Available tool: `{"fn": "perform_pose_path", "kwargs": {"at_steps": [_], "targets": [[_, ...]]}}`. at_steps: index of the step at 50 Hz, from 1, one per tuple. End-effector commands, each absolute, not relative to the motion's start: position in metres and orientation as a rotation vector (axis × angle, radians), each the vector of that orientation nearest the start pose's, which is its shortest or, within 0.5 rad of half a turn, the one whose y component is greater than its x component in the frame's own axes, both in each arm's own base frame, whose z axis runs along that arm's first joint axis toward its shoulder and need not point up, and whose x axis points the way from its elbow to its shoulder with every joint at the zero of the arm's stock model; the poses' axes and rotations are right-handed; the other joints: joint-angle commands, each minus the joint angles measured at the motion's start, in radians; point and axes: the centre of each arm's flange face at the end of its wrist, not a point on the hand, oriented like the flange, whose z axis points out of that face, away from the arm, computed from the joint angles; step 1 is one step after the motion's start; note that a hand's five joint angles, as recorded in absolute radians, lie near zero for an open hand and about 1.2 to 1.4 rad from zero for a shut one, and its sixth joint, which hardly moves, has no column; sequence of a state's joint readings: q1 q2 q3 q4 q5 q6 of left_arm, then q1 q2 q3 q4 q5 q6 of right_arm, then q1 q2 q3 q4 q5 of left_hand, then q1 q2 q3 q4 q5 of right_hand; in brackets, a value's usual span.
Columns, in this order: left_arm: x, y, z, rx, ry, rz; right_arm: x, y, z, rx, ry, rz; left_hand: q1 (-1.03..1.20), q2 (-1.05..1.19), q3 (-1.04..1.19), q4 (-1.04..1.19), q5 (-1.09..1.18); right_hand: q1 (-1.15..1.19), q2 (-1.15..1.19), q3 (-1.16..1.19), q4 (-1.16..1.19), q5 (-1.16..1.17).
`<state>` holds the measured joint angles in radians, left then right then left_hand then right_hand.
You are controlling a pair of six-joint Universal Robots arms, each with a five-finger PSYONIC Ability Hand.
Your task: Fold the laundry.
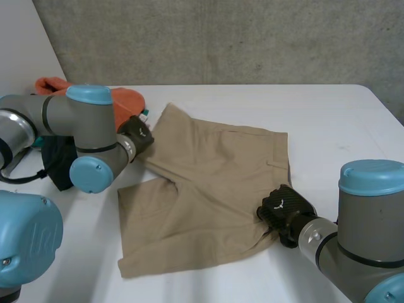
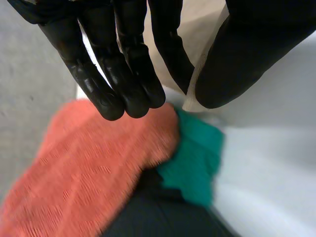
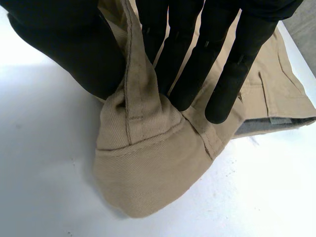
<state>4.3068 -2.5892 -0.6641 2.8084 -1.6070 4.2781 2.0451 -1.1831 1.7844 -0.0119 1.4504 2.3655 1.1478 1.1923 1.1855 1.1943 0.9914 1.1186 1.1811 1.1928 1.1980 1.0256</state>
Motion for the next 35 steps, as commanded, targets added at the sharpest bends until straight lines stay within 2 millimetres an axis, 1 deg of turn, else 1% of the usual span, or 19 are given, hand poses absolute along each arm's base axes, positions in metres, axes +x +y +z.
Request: {"fn": "perform_pose_path", "kwargs": {"at_steps": [1, 5, 7, 8, 9, 11, 12, 14, 17, 18, 19, 20, 22, 23, 24, 25, 27, 28, 35], "targets": [[-0.297, -0.367, 0.142, 1.582, 1.814, -1.331, 0.262, -0.198, 0.136, -1.711, 2.212, -1.508, 0.248, 0.204, 0.211, 0.202, 0.23, 0.278, 0.215, 0.203, 0.198, 0.196], [-0.298, -0.361, 0.149, 1.528, 1.914, -1.357, 0.262, -0.199, 0.14, -1.699, 2.208, -1.53, 0.248, 0.204, 0.211, 0.202, 0.23, 0.278, 0.215, 0.203, 0.198, 0.196], [-0.298, -0.361, 0.159, 1.457, 1.98, -1.387, 0.262, -0.201, 0.143, -1.69, 2.204, -1.549, 0.248, 0.204, 0.211, 0.202, 0.23, 0.278, 0.215, 0.203, 0.198, 0.196], [-0.297, -0.36, 0.162, 1.44, 1.996, -1.394, 0.262, -0.201, 0.143, -1.685, 2.204, -1.551, 0.135, 0.091, 0.098, 0.089, 0.117, 0.278, 0.215, 0.203, 0.198, 0.196], [-0.297, -0.359, 0.17, 1.402, 2.011, -1.423, 0.263, -0.201, 0.143, -1.68, 2.2, -1.551, -0.374, -0.419, -0.412, -0.421, -0.393, 0.278, 0.215, 0.203, 0.198, 0.196], [-0.296, -0.357, 0.18, 1.358, 2.038, -1.451, 0.264, -0.201, 0.143, -1.67, 2.195, -1.552, -0.762, -0.807, -0.8, -0.809, -0.78, 0.278, 0.215, 0.203, 0.198, 0.196], [-0.294, -0.353, 0.19, 1.316, 2.069, -1.478, 0.265, -0.202, 0.144, -1.66, 2.193, -1.551, -0.909, -0.954, -0.947, -0.956, -0.928, 0.278, 0.215, 0.203, 0.198, 0.196], [-0.292, -0.349, 0.204, 1.272, 2.093, -1.521, 0.266, -0.204, 0.146, -1.644, 2.192, -1.559, -0.94, -0.985, -0.978, -0.987, -0.958, 0.278, 0.215, 0.203, 0.198, 0.196], [-0.286, -0.334, 0.228, 1.199, 2.152, -1.591, 0.269, -0.207, 0.151, -1.599, 2.199, -1.558, -0.94, -0.985, -0.978, -0.987, -0.958, 0.278, 0.215, 0.203, 0.198, 0.196], [-0.283, -0.323, 0.238, 1.165, 2.201, -1.614, 0.27, -0.209, 0.153, -1.564, 2.21, -1.552, -0.923, -0.967, -0.961, -0.969, -0.941, 0.278, 0.215, 0.203, 0.198, 0.196], [-0.281, -0.316, 0.242, 1.149, 2.233, -1.621, 0.271, -0.211, 0.154, -1.547, 2.215, -1.55, -0.905, -0.95, -0.943, -0.952, -0.923, 0.278, 0.215, 0.203, 0.198, 0.196], [-0.277, -0.299, 0.247, 1.13, 2.303, -1.619, 0.272, -0.215, 0.158, -1.487, 2.23, -1.543, -0.87, -0.915, -0.908, -0.917, -0.888, 0.278, 0.215, 0.203, 0.198, 0.196], [-0.274, -0.279, 0.247, 1.143, 2.381, -1.593, 0.274, -0.22, 0.163, -1.401, 2.249, -1.531, -0.811, -0.856, -0.849, -0.858, -0.83, 0.278, 0.215, 0.203, 0.198, 0.196], [-0.273, -0.257, 0.241, 1.185, 2.453, -1.55, 0.276, -0.223, 0.165, -1.308, 2.274, -1.494, -0.791, -0.835, -0.828, -0.837, -0.809, 0.278, 0.215, 0.203, 0.198, 0.196], [-0.272, -0.246, 0.237, 1.212, 2.482, -1.521, 0.277, -0.226, 0.166, -1.273, 2.284, -1.479, -0.791, -0.835, -0.828, -0.837, -0.809, 0.278, 0.215, 0.203, 0.198, 0.196], [-0.27, -0.226, 0.229, 1.273, 2.519, -1.469, 0.279, -0.228, 0.165, -1.208, 2.302, -1.435, -0.793, -0.838, -0.831, -0.84, -0.812, 0.278, 0.215, 0.203, 0.198, 0.196], [-0.268, -0.21, 0.222, 1.307, 2.539, -1.435, 0.281, -0.231, 0.166, -1.146, 2.319, -1.406, -0.791, -0.835, -0.828, -0.837, -0.809, 0.278, 0.215, 0.203, 0.198, 0.196], [-0.265, -0.201, 0.215, 1.319, 2.542, -1.42, 0.282, -0.233, 0.166, -1.102, 2.324, -1.393, -0.793, -0.838, -0.831, -0.84, -0.812, 0.278, 0.215, 0.203, 0.198, 0.196], [-0.259, -0.184, 0.185, 1.308, 2.53, -1.348, 0.28, -0.245, 0.173, -1.045, 2.312, -1.475, -0.782, -0.826, -0.819, -0.828, -0.8, 0.278, 0.215, 0.203, 0.198, 0.196]]}}
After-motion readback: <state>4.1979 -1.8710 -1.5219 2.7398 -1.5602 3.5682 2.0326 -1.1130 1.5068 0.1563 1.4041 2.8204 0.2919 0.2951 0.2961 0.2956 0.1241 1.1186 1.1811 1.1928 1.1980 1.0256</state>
